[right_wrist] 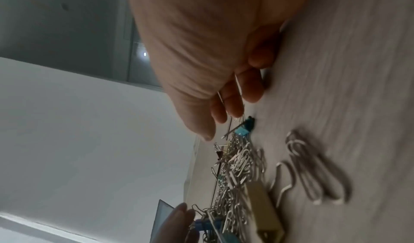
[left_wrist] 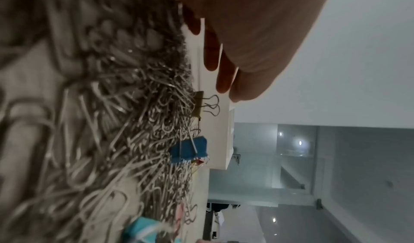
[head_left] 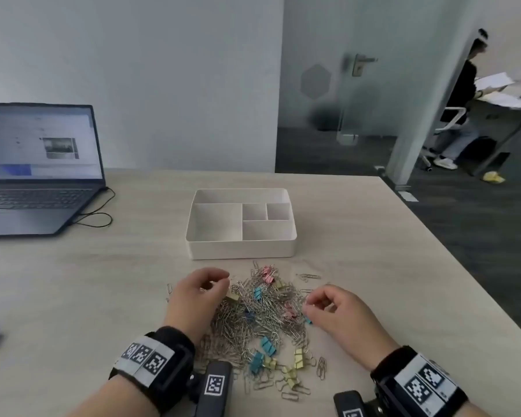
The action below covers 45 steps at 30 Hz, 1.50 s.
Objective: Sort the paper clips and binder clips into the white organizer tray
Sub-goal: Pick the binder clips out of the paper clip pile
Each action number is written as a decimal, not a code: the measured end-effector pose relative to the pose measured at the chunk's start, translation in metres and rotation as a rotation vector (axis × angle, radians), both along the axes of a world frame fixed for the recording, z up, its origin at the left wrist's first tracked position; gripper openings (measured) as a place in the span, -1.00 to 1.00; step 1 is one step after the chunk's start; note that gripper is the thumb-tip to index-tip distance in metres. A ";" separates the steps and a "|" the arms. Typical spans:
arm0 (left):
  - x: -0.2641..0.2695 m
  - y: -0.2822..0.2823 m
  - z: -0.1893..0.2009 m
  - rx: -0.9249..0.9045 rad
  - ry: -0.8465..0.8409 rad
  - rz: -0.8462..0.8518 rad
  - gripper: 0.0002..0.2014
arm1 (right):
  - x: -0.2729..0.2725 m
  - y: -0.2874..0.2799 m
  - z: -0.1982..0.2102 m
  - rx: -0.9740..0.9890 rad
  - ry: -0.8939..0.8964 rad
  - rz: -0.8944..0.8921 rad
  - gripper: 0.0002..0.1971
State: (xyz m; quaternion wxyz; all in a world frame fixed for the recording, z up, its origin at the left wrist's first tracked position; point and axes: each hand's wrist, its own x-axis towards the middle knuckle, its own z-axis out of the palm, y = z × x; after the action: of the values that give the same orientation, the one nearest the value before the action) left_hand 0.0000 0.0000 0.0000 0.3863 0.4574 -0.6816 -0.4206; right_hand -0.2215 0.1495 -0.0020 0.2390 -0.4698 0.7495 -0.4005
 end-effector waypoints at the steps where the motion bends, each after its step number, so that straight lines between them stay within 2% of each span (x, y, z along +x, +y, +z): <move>1: 0.001 -0.001 -0.002 -0.019 -0.046 -0.002 -0.90 | -0.001 0.001 -0.002 0.005 0.023 0.011 -0.90; 7: 0.001 0.000 -0.004 -0.073 -0.235 -0.104 -0.81 | -0.001 0.003 -0.005 0.045 0.129 0.017 -0.88; 9: -0.001 0.000 -0.004 -0.059 -0.276 -0.128 -0.84 | -0.003 0.004 -0.006 0.045 0.133 0.010 -0.90; 12: -0.003 -0.002 -0.007 -0.049 -0.305 -0.108 -0.94 | -0.003 0.004 -0.008 0.049 0.150 0.018 -0.90; 18: -0.004 0.000 -0.007 -0.064 -0.310 -0.103 -0.90 | -0.003 0.000 -0.010 0.053 0.190 0.027 -0.90; 22: -0.003 -0.001 -0.011 -0.068 -0.292 -0.086 -0.89 | -0.005 0.001 -0.010 -0.009 0.109 -0.003 -0.95; 31: -0.002 0.000 -0.010 -0.067 -0.153 -0.088 -0.89 | -0.008 0.003 -0.015 -0.118 -0.025 -0.120 -0.88; 37: -0.005 0.001 -0.005 -0.039 -0.050 -0.017 -0.87 | -0.007 0.000 -0.011 -0.105 -0.188 -0.166 -0.84; 41: -0.015 0.000 0.009 -0.014 0.009 -0.090 -0.84 | -0.010 0.000 -0.007 -0.127 -0.250 -0.174 -0.87; 45: -0.024 -0.009 0.017 0.069 -0.030 -0.219 -0.83 | -0.016 -0.003 -0.002 -0.178 -0.343 -0.212 -0.89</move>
State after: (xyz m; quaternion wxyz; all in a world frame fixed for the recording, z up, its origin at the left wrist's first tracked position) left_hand -0.0241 -0.0088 0.0167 0.3119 0.3993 -0.7183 -0.4767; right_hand -0.2372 0.1469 -0.0039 0.2773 -0.3326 0.7047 -0.5620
